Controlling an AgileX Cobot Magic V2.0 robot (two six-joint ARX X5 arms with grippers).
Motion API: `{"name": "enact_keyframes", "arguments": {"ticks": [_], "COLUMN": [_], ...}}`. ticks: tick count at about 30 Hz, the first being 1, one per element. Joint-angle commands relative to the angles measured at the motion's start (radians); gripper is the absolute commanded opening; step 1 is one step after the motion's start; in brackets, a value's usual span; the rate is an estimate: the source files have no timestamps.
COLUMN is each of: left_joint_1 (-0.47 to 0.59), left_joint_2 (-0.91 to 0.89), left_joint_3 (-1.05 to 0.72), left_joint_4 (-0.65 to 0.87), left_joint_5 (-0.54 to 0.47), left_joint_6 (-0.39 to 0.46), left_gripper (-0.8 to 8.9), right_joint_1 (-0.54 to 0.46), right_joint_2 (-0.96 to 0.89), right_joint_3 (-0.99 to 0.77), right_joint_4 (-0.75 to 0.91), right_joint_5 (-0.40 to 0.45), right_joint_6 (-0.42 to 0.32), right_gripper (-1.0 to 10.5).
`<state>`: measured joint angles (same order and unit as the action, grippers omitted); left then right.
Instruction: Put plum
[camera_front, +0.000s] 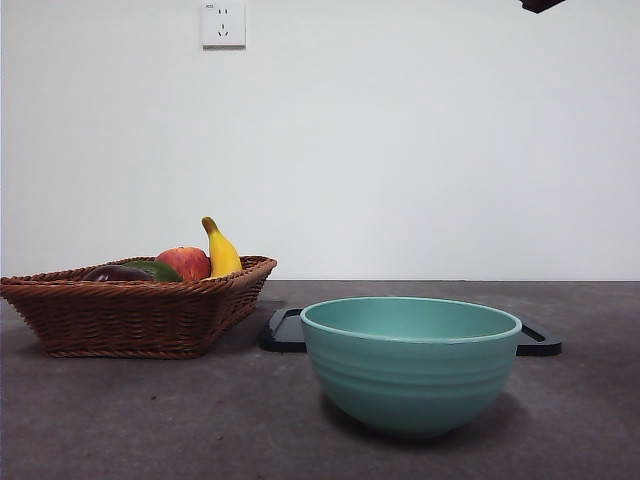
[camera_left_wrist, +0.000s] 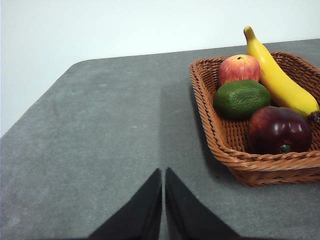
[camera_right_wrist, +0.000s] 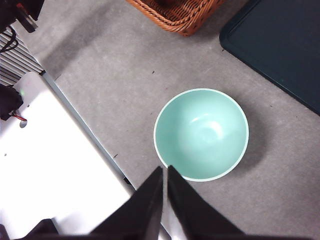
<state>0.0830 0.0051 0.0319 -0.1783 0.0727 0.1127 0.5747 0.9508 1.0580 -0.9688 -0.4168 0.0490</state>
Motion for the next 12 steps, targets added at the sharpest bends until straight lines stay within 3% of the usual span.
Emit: {"name": "enact_keyframes", "arguments": {"ticks": [1,8,12], "left_joint_1": [0.003,0.003,0.003], "left_joint_2": [-0.002,-0.002,-0.002], "left_joint_3": [-0.021,-0.021,-0.021], "left_joint_4": [-0.008,-0.008,-0.008], "left_joint_5": [-0.003,-0.003,-0.003], "left_joint_6": [-0.01,-0.01,-0.01], "left_gripper": [0.09,0.09,0.09], "right_joint_1": [0.005,0.004,-0.066], "right_joint_2": [0.008,0.0,-0.024], "right_joint_3": [0.014,0.014,0.008], "right_joint_4": [0.003,0.004,0.037], "right_joint_5": [-0.002,0.0,0.039], "right_joint_6": [-0.009,-0.014,-0.066], "right_gripper": [0.1,0.1,0.1]}}
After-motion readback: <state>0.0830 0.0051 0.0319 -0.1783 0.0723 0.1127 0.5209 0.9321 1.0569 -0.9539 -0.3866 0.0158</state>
